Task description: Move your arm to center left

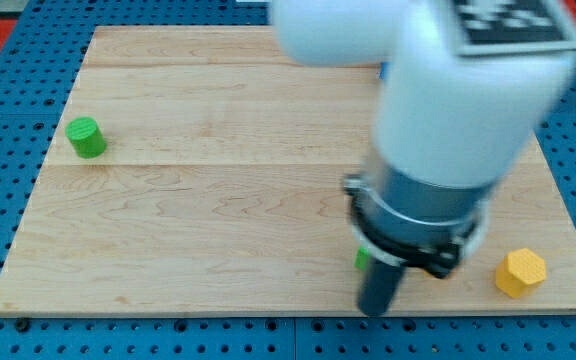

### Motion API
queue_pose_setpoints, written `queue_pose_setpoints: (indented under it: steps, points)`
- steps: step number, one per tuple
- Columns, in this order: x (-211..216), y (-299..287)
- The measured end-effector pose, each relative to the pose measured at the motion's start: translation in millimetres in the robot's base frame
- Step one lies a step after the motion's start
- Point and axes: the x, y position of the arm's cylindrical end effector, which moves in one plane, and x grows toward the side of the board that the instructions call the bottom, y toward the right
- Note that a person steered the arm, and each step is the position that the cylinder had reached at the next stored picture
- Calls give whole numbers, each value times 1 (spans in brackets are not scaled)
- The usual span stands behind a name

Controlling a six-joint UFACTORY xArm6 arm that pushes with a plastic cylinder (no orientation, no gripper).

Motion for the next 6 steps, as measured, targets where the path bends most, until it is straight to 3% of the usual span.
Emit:
queue_pose_setpoints:
  steps: [1,2,3,6]
  points:
    - [-12,-37]
    - [-32,21]
    - [-39,40]
    - [-92,-235]
